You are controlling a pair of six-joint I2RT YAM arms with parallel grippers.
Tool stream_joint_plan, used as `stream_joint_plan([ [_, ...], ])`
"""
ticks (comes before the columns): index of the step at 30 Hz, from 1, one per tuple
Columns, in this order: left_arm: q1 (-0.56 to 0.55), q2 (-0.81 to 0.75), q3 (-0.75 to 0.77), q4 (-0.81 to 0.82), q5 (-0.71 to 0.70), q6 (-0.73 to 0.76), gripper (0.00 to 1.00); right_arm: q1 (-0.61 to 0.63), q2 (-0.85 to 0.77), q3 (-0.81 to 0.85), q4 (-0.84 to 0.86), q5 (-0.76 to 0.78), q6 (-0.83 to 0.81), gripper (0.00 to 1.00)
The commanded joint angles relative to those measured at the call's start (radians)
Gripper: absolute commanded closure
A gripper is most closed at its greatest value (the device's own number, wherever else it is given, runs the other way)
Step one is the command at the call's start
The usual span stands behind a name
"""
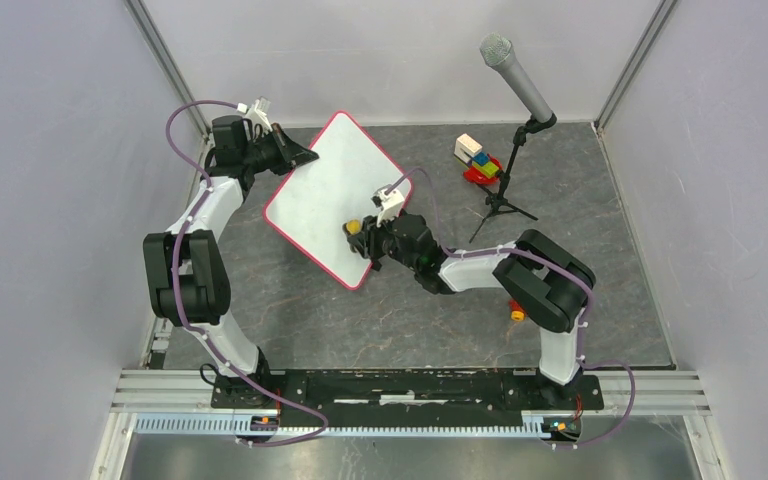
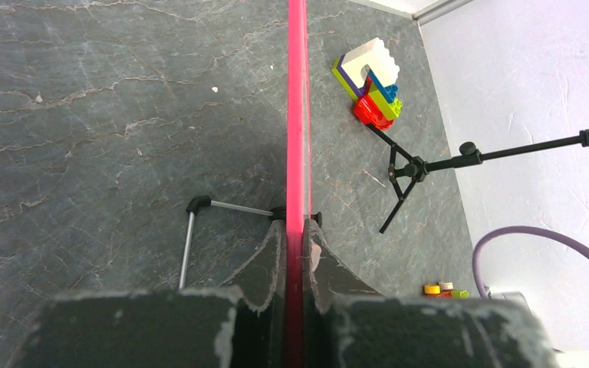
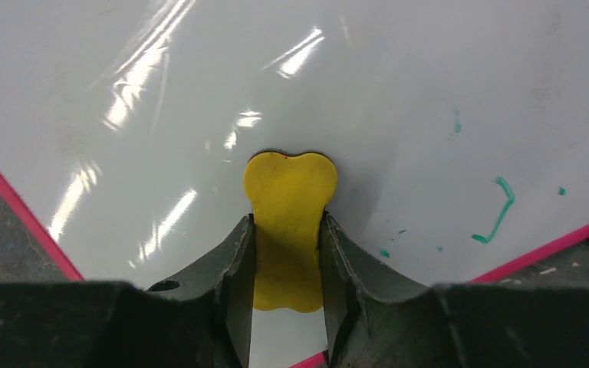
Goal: Erase the whiteboard
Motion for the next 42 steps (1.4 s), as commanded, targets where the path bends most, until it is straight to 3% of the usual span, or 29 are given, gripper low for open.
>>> stream_joint_plan([
  [1,-0.019,-0.006,-0.014,-0.082,0.011,-0.031,0.98,-0.057,0.033,-0.039,0.084,0.064,0.072,0.69],
  [7,-0.018,-0.007,-0.013,-0.092,0.003,-0.019,0.98,-0.129,0.090,-0.057,0.120,0.052,0.155,0.70],
  [14,-0.019,-0.001,-0.011,-0.092,0.005,-0.020,0.98,-0.117,0.079,-0.055,0.145,0.010,0.171,0.71],
  [20,-0.019,-0.005,-0.010,-0.092,0.008,-0.026,0.98,0.026,0.018,-0.099,0.217,0.059,0.174,0.71],
  [26,-0.019,-0.004,-0.012,-0.092,0.008,-0.024,0.98,0.137,0.079,-0.126,0.375,0.120,0.208,0.71],
  [35,-0.019,-0.005,-0.011,-0.092,0.009,-0.023,0.98,-0.033,0.094,-0.236,0.462,0.159,0.271,0.71],
  [42,-0.018,-0.002,-0.012,-0.092,0.007,-0.021,0.98,-0.046,0.090,-0.148,0.358,0.115,0.198,0.70],
])
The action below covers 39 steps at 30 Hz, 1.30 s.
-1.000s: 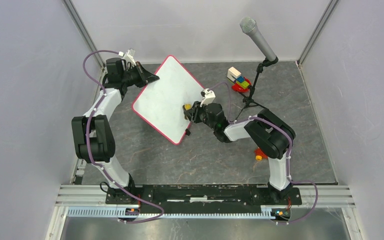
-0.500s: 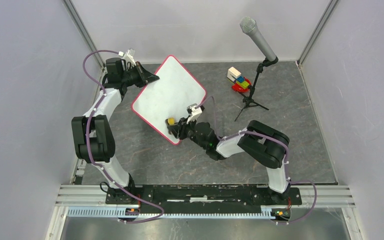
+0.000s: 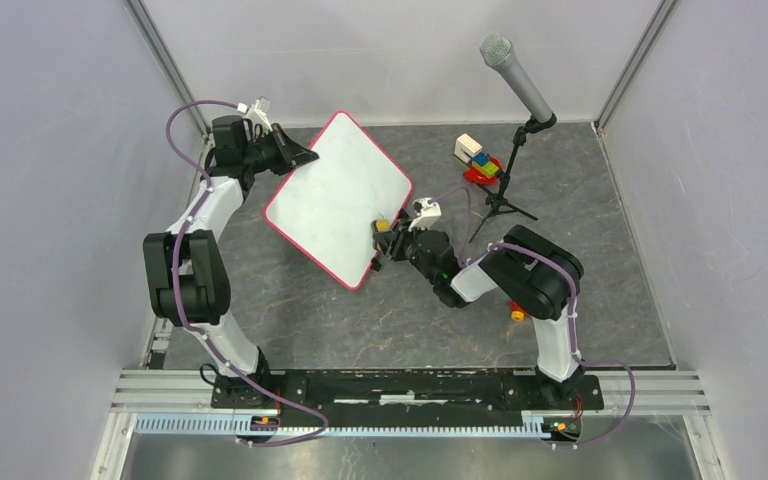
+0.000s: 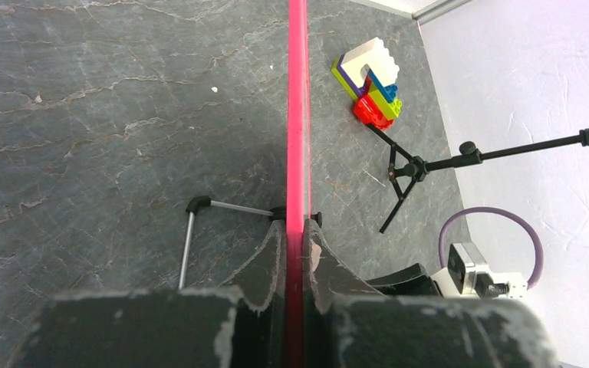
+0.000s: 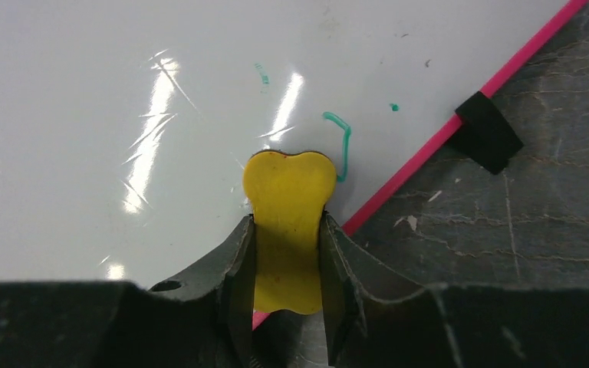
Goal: Erase the whiteboard
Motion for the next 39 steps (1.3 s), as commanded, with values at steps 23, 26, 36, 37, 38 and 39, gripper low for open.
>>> stream_joint_plan([
  [23,-0.018,0.007,-0.016,-0.079,0.009,-0.025,0.98,-0.141,0.152,0.359,-0.313,-0.147,-0.041,0.71],
  [26,-0.018,0.007,-0.017,-0.078,0.008,-0.024,0.98,-0.078,0.146,0.414,-0.359,-0.134,-0.094,0.71],
  [36,-0.019,0.001,-0.017,-0.078,0.011,-0.027,0.98,-0.014,0.073,0.345,-0.249,-0.137,-0.119,0.70],
  [37,-0.018,0.001,-0.017,-0.077,0.011,-0.027,0.98,-0.036,0.077,0.322,-0.225,-0.138,-0.090,0.70],
  [38,-0.019,0.001,-0.016,-0.078,0.011,-0.027,0.98,-0.058,0.085,0.296,-0.196,-0.147,-0.060,0.70],
  [39,-0.019,0.001,-0.016,-0.078,0.011,-0.027,0.98,-0.083,0.095,0.276,-0.181,-0.150,-0.040,0.70],
])
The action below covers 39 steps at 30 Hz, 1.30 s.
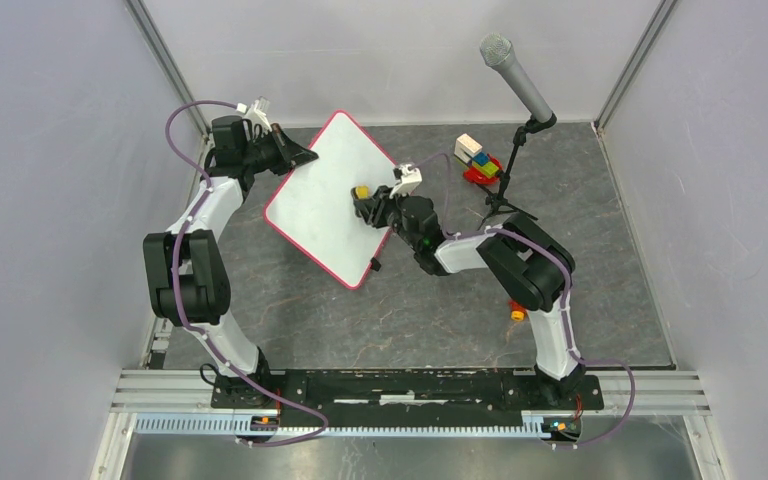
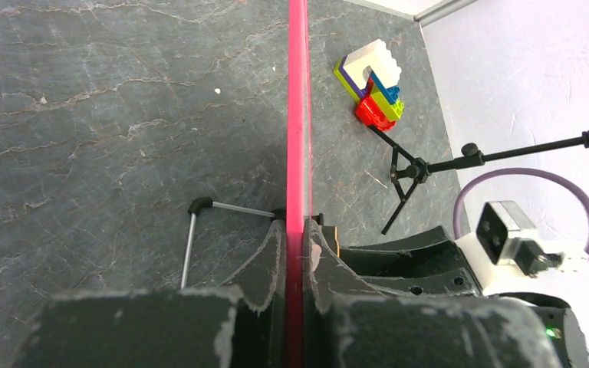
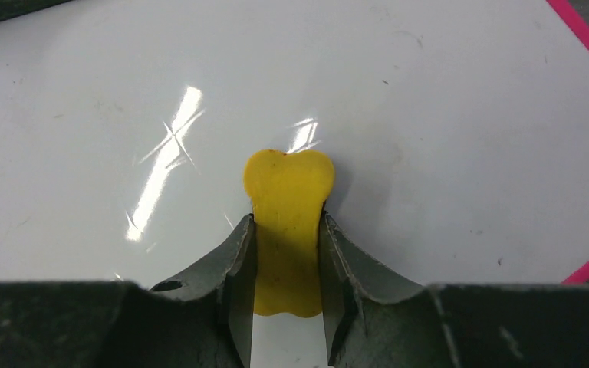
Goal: Erase the whiteboard
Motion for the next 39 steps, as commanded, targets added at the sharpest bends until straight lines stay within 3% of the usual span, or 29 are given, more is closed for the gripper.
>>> stream_joint_plan([
  [1,-0.020,0.001,-0.014,-0.085,0.016,-0.029,0.98,-0.064,0.033,-0.100,0.027,-0.076,0.089,0.71],
  [5,-0.019,0.001,-0.016,-0.084,0.015,-0.027,0.98,-0.114,0.053,-0.163,0.012,-0.009,0.141,0.71],
  [9,-0.019,0.002,-0.014,-0.085,0.016,-0.027,0.98,-0.133,0.068,-0.162,0.024,-0.056,0.164,0.70],
  [21,-0.019,0.001,-0.013,-0.085,0.017,-0.029,0.98,-0.052,-0.003,-0.220,0.145,-0.140,0.220,0.67],
  [29,-0.021,-0.004,-0.015,-0.084,0.018,-0.031,0.98,0.080,0.010,-0.240,0.214,-0.141,0.237,0.68],
  [36,-0.021,-0.002,-0.016,-0.079,0.022,-0.036,0.98,-0.103,-0.033,-0.315,0.216,-0.169,0.253,0.68],
  [39,-0.021,0.000,-0.017,-0.075,0.023,-0.040,0.98,-0.121,-0.019,-0.297,0.208,-0.188,0.222,0.68],
])
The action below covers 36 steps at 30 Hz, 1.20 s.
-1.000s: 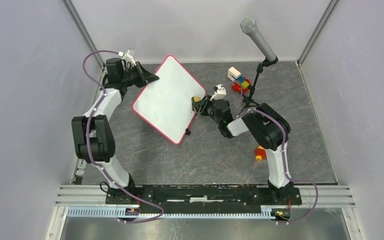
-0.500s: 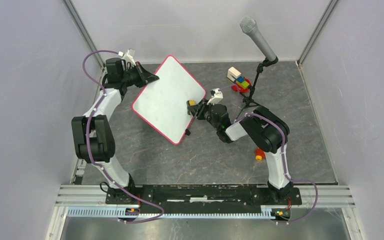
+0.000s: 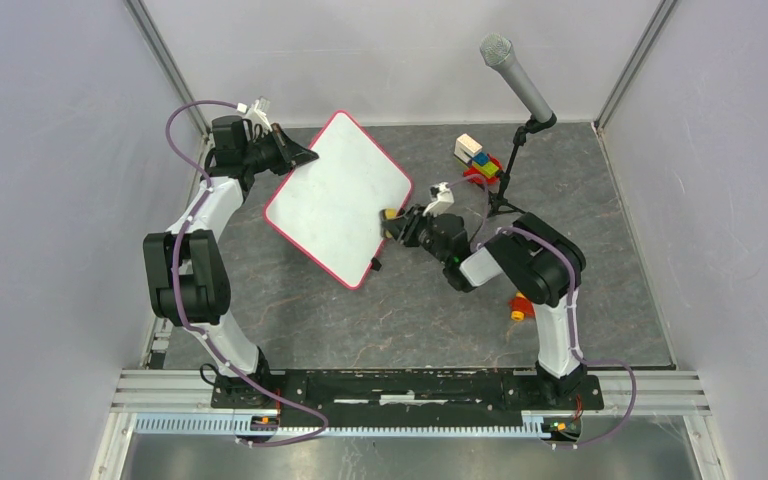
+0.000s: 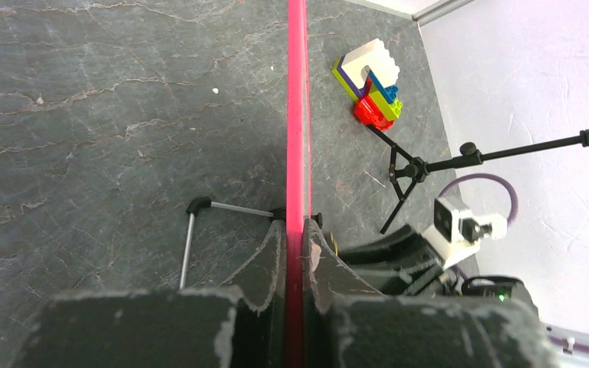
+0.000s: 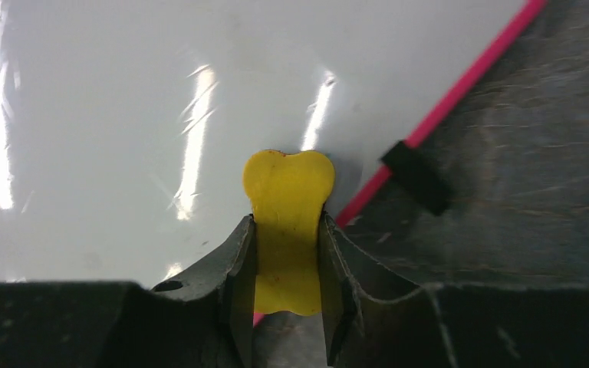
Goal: Erase the whiteboard
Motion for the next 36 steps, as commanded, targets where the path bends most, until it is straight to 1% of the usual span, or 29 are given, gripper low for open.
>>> stream_joint_plan([
  [1,-0.021,-0.002,-0.019,-0.077,0.017,-0.037,0.98,-0.035,0.008,0.020,-0.014,-0.054,-0.019,0.67],
  [5,-0.022,-0.004,-0.021,-0.076,0.015,-0.037,0.98,-0.014,0.016,0.058,-0.036,-0.067,-0.039,0.67],
  [9,-0.022,-0.002,-0.019,-0.076,0.015,-0.037,0.98,0.001,-0.037,0.077,-0.125,-0.035,-0.133,0.67],
  [13,-0.022,-0.001,-0.021,-0.076,0.015,-0.036,0.98,-0.006,-0.066,0.143,-0.244,-0.020,-0.217,0.65],
  [16,-0.023,-0.001,-0.021,-0.075,0.014,-0.035,0.98,-0.031,-0.013,0.316,-0.468,-0.090,-0.269,0.65],
  [19,-0.022,-0.002,-0.019,-0.077,0.013,-0.035,0.98,-0.037,-0.035,0.330,-0.488,-0.083,-0.302,0.63],
  [24,-0.022,-0.003,-0.018,-0.078,0.016,-0.038,0.98,-0.040,-0.017,0.418,-0.607,-0.140,-0.367,0.44],
  [25,-0.023,-0.004,-0.019,-0.077,0.016,-0.038,0.98,-0.041,-0.026,0.412,-0.607,-0.143,-0.371,0.37],
  [26,-0.023,-0.004,-0.019,-0.078,0.016,-0.038,0.98,-0.041,-0.037,0.403,-0.609,-0.141,-0.375,0.14],
  [27,-0.023,-0.004,-0.019,-0.078,0.015,-0.038,0.98,-0.042,-0.052,0.396,-0.610,-0.140,-0.384,0.09],
  [29,-0.023,-0.005,-0.019,-0.079,0.018,-0.038,0.98,-0.046,-0.080,0.384,-0.616,-0.139,-0.396,0.04],
  [31,-0.023,-0.008,-0.018,-0.078,0.019,-0.039,0.98,-0.052,-0.103,0.371,-0.616,-0.139,-0.404,0.05],
  [32,-0.022,-0.010,-0.019,-0.078,0.018,-0.038,0.98,-0.053,-0.112,0.362,-0.612,-0.136,-0.405,0.08],
  [34,-0.023,-0.013,-0.019,-0.077,0.018,-0.038,0.98,-0.055,-0.118,0.353,-0.606,-0.129,-0.398,0.18],
  [36,-0.022,-0.012,-0.018,-0.077,0.019,-0.038,0.98,-0.057,-0.111,0.349,-0.589,-0.139,-0.388,0.24],
])
